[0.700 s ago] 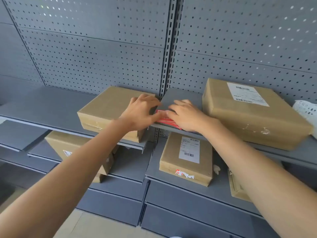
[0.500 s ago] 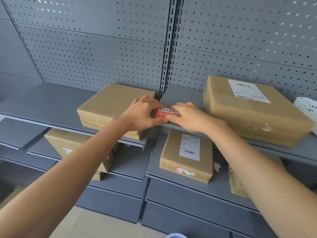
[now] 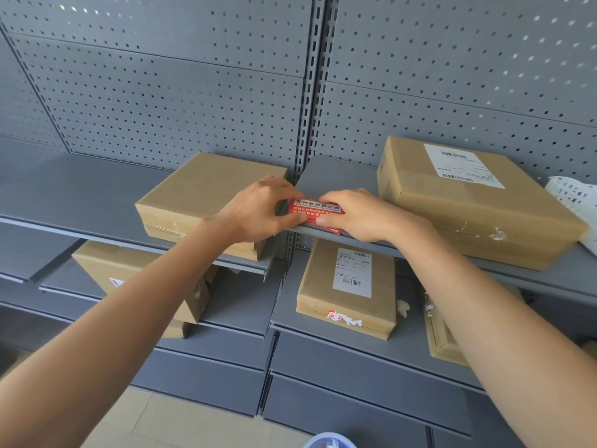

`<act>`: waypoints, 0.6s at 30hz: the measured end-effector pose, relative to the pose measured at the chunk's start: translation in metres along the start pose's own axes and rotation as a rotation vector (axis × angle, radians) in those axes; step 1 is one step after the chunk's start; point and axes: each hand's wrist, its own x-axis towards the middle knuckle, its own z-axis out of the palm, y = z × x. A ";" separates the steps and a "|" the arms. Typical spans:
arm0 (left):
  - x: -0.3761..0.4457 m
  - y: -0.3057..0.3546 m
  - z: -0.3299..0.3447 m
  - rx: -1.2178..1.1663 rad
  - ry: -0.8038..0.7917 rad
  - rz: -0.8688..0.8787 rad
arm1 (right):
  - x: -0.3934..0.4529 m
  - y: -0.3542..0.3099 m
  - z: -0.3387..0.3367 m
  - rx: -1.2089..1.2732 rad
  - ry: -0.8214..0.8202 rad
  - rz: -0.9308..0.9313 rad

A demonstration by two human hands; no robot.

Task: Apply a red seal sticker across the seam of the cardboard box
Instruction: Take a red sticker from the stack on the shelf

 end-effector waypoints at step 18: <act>0.016 0.005 -0.035 -0.128 0.352 0.110 | -0.004 -0.016 -0.034 0.043 0.392 -0.103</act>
